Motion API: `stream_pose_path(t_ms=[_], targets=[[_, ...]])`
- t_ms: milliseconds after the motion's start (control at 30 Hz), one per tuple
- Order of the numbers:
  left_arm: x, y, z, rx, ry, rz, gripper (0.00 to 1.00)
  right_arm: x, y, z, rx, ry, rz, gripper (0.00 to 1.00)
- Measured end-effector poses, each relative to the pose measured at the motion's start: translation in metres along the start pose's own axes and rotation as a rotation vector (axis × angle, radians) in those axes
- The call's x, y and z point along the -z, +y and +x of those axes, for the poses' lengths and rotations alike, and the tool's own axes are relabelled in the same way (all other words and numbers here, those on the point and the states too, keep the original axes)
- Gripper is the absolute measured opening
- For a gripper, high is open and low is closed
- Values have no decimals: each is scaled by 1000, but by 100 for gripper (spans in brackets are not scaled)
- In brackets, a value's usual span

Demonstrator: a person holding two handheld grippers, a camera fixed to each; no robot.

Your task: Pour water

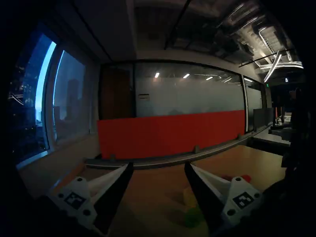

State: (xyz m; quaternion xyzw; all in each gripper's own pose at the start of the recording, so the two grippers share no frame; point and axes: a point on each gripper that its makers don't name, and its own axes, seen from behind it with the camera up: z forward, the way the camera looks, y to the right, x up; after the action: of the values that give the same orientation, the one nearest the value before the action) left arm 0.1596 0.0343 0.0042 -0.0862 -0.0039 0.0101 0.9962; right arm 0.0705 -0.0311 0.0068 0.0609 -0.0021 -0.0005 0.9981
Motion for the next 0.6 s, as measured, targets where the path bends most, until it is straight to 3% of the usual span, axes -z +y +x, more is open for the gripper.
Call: stream_pose_path(t_ms=[200,600], targets=[[-1,8,-1,13,-19,-65,96,-1,-11,3,4,-12,84,100],[3,48,6,-1,-15,-268,96,8,-59,12,53,-16,325,100]])
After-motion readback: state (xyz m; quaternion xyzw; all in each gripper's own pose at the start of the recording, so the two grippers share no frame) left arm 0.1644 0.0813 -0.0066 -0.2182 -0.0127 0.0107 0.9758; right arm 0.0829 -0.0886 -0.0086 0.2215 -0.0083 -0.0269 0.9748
